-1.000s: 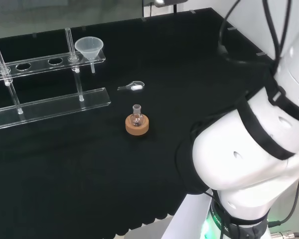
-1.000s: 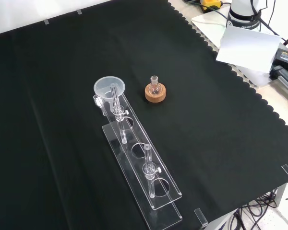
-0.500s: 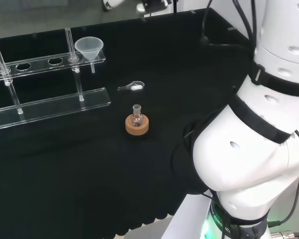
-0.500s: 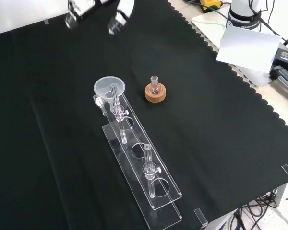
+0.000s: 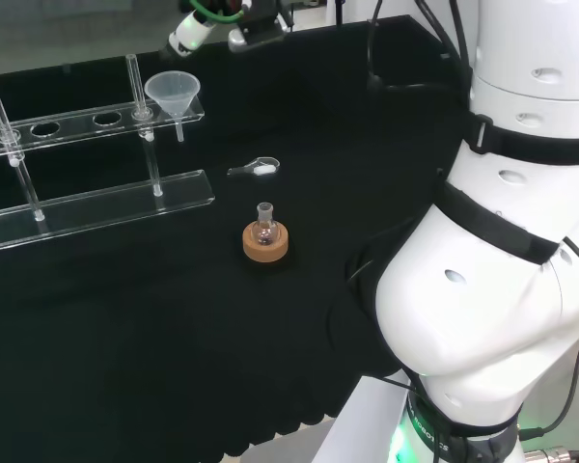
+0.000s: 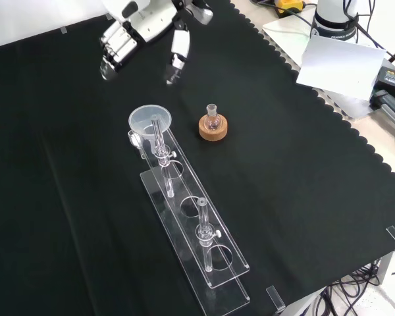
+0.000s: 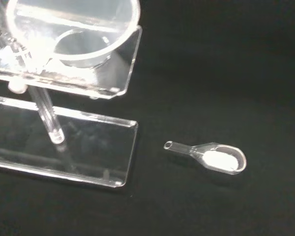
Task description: Pick up the funnel from the transparent funnel stand.
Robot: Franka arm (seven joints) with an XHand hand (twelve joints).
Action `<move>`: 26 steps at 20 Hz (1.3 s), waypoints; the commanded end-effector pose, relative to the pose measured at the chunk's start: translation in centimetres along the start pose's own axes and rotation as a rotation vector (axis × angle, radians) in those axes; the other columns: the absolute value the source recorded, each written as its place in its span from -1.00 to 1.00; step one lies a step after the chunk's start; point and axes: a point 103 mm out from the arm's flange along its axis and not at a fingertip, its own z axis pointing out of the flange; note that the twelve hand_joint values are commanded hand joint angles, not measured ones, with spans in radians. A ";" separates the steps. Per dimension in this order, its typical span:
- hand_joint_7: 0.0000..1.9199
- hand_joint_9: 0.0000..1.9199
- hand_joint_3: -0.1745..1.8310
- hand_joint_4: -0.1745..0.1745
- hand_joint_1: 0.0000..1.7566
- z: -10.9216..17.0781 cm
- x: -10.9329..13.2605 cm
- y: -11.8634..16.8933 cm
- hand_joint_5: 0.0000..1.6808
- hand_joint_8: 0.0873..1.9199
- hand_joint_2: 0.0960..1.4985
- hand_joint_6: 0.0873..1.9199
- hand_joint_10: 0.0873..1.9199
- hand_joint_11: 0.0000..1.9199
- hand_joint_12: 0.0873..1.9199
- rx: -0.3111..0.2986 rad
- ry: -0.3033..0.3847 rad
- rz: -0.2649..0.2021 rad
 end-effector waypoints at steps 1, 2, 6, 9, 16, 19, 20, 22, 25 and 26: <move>-0.97 -0.80 -0.55 0.04 -0.49 0.9 1.9 0.6 -0.75 -0.48 0.09 -1.00 -0.30 -0.84 0.46 0.067 -0.006 -0.010; -0.98 -0.80 -0.55 0.03 -0.48 1.0 2.2 0.8 -0.76 -0.47 0.08 -1.00 -0.30 -0.83 0.46 0.076 -0.006 -0.012; -1.00 -0.86 -0.55 -0.23 -0.39 1.3 2.9 1.2 -0.81 -0.57 -0.05 -1.00 -0.21 -0.79 0.49 0.128 0.000 -0.015; -1.00 -0.95 -0.53 0.14 -0.37 1.4 3.1 1.3 -0.92 -0.75 -0.11 -1.00 -0.14 -0.78 0.52 0.152 -0.012 -0.009; -1.00 -1.00 -0.54 0.48 -0.31 1.8 3.5 1.4 -1.00 -1.00 -0.19 -1.00 -0.16 -0.77 0.53 0.186 -0.027 -0.007; -1.00 -1.00 -0.55 0.48 -0.29 2.1 3.6 1.5 -1.00 -1.00 -0.21 -1.00 -0.18 -0.77 0.53 0.192 -0.040 -0.006; -1.00 -1.00 -0.55 0.47 -0.28 2.2 3.6 1.5 -1.00 -1.00 -0.21 -1.00 -0.18 -0.77 0.53 0.188 -0.040 -0.010; -1.00 -1.00 -0.55 0.45 -0.27 2.3 3.7 1.6 -1.00 -1.00 -0.22 -1.00 -0.17 -0.76 0.53 0.181 -0.042 -0.015; -1.00 -1.00 -0.55 0.45 -0.26 2.6 4.0 1.9 -1.00 -1.00 -0.23 -1.00 -0.14 -0.74 0.54 0.194 -0.050 -0.016; -1.00 -1.00 -0.55 0.46 -0.26 2.6 4.1 2.0 -1.00 -1.00 -0.23 -1.00 -0.13 -0.73 0.54 0.194 -0.051 -0.020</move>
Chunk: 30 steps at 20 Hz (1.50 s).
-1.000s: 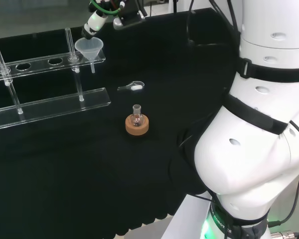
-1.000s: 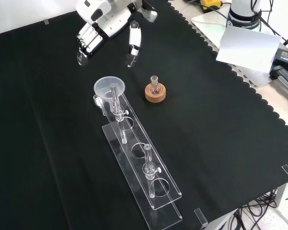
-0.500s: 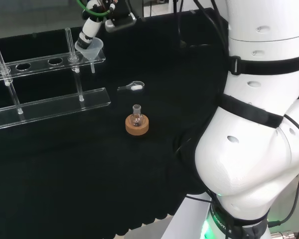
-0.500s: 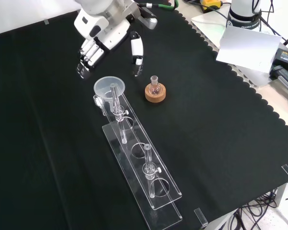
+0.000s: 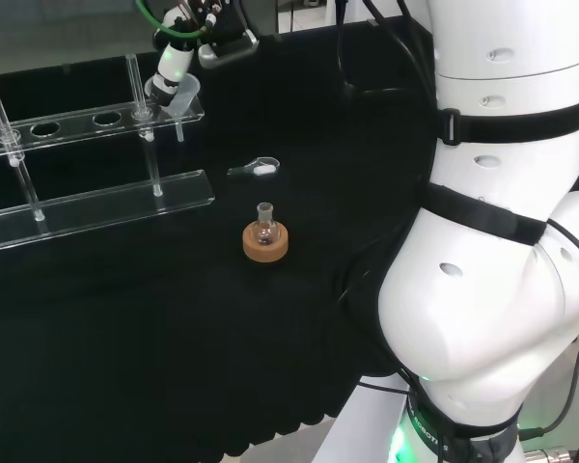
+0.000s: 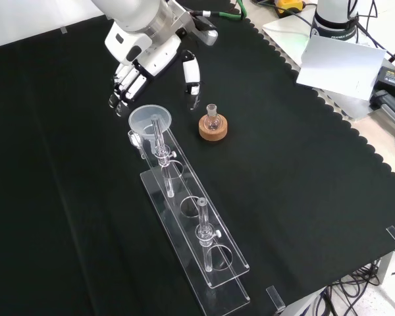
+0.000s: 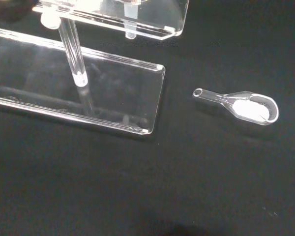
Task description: Pick up the funnel from the transparent funnel stand.
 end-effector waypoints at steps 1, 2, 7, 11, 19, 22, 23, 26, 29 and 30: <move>-1.00 -1.00 -0.55 0.47 -0.26 0.3 0.6 0.6 -1.00 -1.00 -0.24 -1.00 -0.13 -0.73 0.54 0.010 -0.016 -0.012; -1.00 -1.00 -0.55 0.49 -0.26 0.4 0.7 0.7 -1.00 -1.00 -0.24 -1.00 -0.12 -0.72 0.54 0.011 -0.020 -0.014; -0.99 -1.00 -0.55 0.52 -0.25 0.8 0.7 1.5 -1.00 -1.00 -0.25 -1.00 -0.07 -0.71 0.54 0.026 -0.032 -0.009; -0.96 -1.00 -0.54 0.50 -0.22 1.1 0.6 2.2 -0.98 -1.00 -0.25 -1.00 -0.02 -0.69 0.54 0.033 -0.056 -0.012; -0.92 -0.97 -0.52 0.46 -0.11 1.3 0.5 3.5 -0.93 -1.00 -0.26 -1.00 0.02 -0.66 0.53 0.041 -0.082 -0.012; -0.95 -0.94 -0.47 0.46 -0.08 1.3 0.5 3.7 -0.92 -0.93 -0.30 -1.00 0.01 -0.65 0.52 0.027 -0.084 -0.009; -0.97 -0.93 -0.45 0.45 -0.08 1.2 0.5 3.7 -0.91 -0.86 -0.31 -1.00 0.01 -0.64 0.52 0.019 -0.081 -0.008; -1.00 -0.89 -0.40 0.43 -0.06 1.2 0.6 3.9 -0.88 -0.64 -0.34 -1.00 0.00 -0.63 0.51 -0.003 -0.073 -0.008; -1.00 -0.83 -0.36 0.40 -0.05 1.3 0.6 4.2 -0.84 -0.48 -0.36 -1.00 -0.02 -0.61 0.50 -0.001 -0.074 -0.004; -1.00 -0.81 -0.35 0.39 -0.05 1.3 0.7 4.3 -0.83 -0.44 -0.37 -1.00 -0.03 -0.61 0.50 0.001 -0.073 -0.004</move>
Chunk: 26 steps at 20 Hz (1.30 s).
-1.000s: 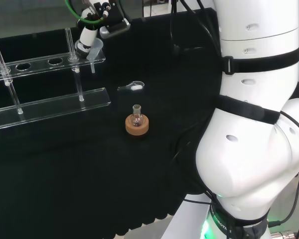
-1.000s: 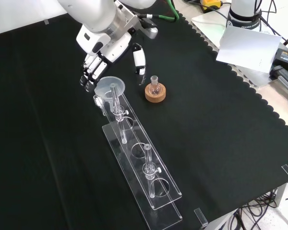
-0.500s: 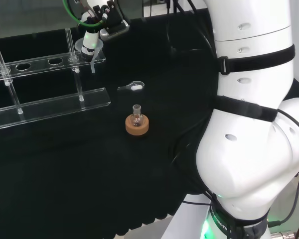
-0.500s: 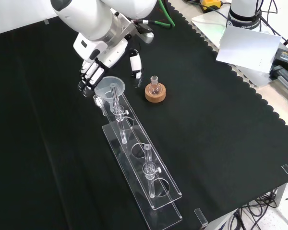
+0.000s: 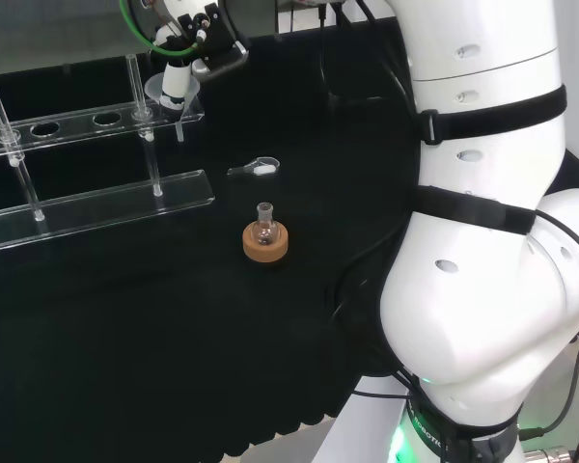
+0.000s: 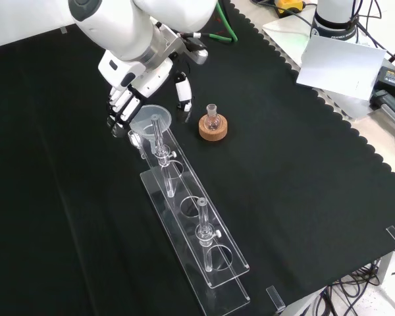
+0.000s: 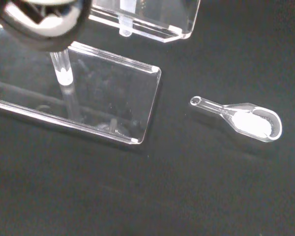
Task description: Pick up the funnel from the transparent funnel stand.
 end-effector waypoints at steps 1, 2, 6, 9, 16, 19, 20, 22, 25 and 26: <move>-1.00 -0.80 -0.33 0.38 -0.04 0.1 0.1 0.4 -0.82 -0.40 -0.37 -1.00 -0.03 -0.61 0.49 -0.007 0.013 0.007; -1.00 -0.79 -0.32 0.38 -0.04 0.1 0.1 0.5 -0.81 -0.37 -0.38 -1.00 -0.04 -0.60 0.49 -0.007 0.016 0.008; -0.97 -0.72 -0.27 0.33 -0.05 0.3 0.1 0.8 -0.77 -0.31 -0.39 -1.00 -0.07 -0.57 0.48 -0.002 0.011 0.012; -0.93 -0.68 -0.24 0.30 -0.05 0.4 0.1 1.0 -0.72 -0.30 -0.39 -1.00 -0.09 -0.56 0.47 -0.002 -0.003 0.019; -0.74 -0.49 -0.21 0.20 -0.10 0.5 0.0 1.1 -0.53 -0.34 -0.37 -1.00 -0.28 -0.50 0.43 -0.023 -0.033 0.050; -0.52 -0.29 -0.24 0.09 -0.16 0.2 0.1 0.5 -0.34 -0.36 -0.28 -1.00 -0.43 -0.41 0.36 -0.121 -0.046 0.092; -0.46 -0.23 -0.25 0.06 -0.17 -0.1 0.1 0.2 -0.30 -0.37 -0.25 -0.99 -0.47 -0.38 0.34 -0.155 -0.055 0.101; -0.38 -0.14 -0.27 0.01 -0.18 -1.1 0.0 -0.4 -0.24 -0.39 -0.20 -0.96 -0.52 -0.33 0.31 -0.202 -0.072 0.102; -0.32 -0.08 -0.28 -0.03 -0.18 -2.8 -0.1 -1.4 -0.18 -0.40 -0.17 -0.91 -0.56 -0.29 0.28 -0.221 -0.096 0.100; -0.31 -0.06 -0.29 -0.03 -0.18 -3.3 -0.1 -1.8 -0.17 -0.40 -0.16 -0.89 -0.58 -0.28 0.28 -0.224 -0.103 0.101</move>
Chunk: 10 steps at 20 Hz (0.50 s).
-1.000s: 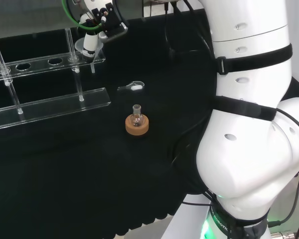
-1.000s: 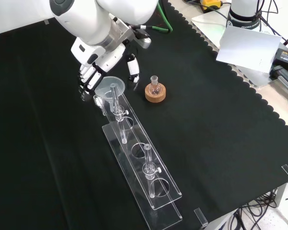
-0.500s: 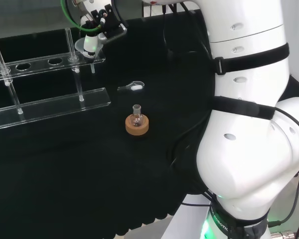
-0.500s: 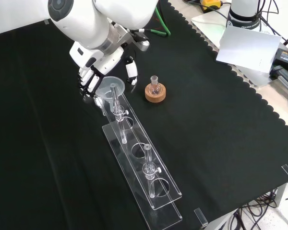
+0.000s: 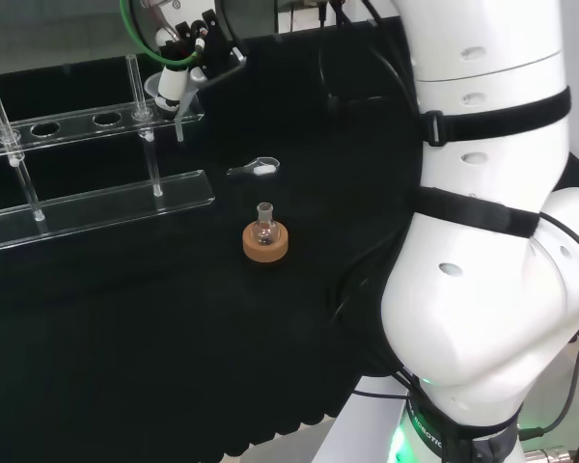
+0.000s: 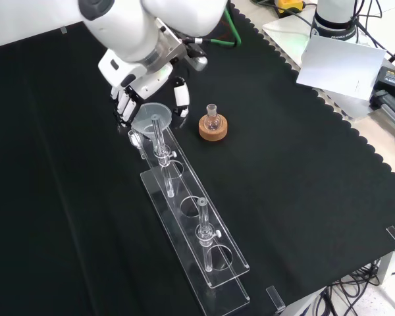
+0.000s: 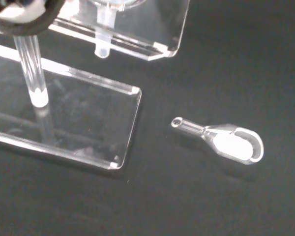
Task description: Pick up the funnel from the transparent funnel stand.
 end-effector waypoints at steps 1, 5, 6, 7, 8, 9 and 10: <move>-0.30 -0.04 -0.29 -0.04 -0.17 -4.2 -0.5 -2.4 -0.17 -0.41 -0.15 -0.84 -0.60 -0.27 0.27 -0.142 -0.058 0.040; -0.27 0.00 -0.29 -0.03 -0.16 -6.3 -1.0 -4.4 -0.19 -0.42 -0.15 -0.70 -0.64 -0.24 0.25 -0.153 -0.063 0.056; -0.26 0.00 -0.28 -0.03 -0.16 -6.6 -1.2 -5.0 -0.20 -0.42 -0.15 -0.67 -0.64 -0.23 0.24 -0.157 -0.062 0.060; -0.26 0.01 -0.28 -0.04 -0.15 -7.0 -1.3 -5.6 -0.20 -0.42 -0.15 -0.65 -0.65 -0.22 0.24 -0.162 -0.060 0.064; -0.26 0.01 -0.28 -0.04 -0.15 -7.3 -1.5 -6.2 -0.21 -0.42 -0.15 -0.62 -0.65 -0.21 0.23 -0.168 -0.056 0.069; -0.26 0.01 -0.28 -0.04 -0.15 -7.5 -1.6 -6.8 -0.22 -0.42 -0.15 -0.60 -0.65 -0.21 0.23 -0.173 -0.053 0.072; -0.26 0.01 -0.28 -0.04 -0.15 -7.8 -1.7 -7.4 -0.22 -0.42 -0.15 -0.59 -0.65 -0.20 0.22 -0.179 -0.052 0.075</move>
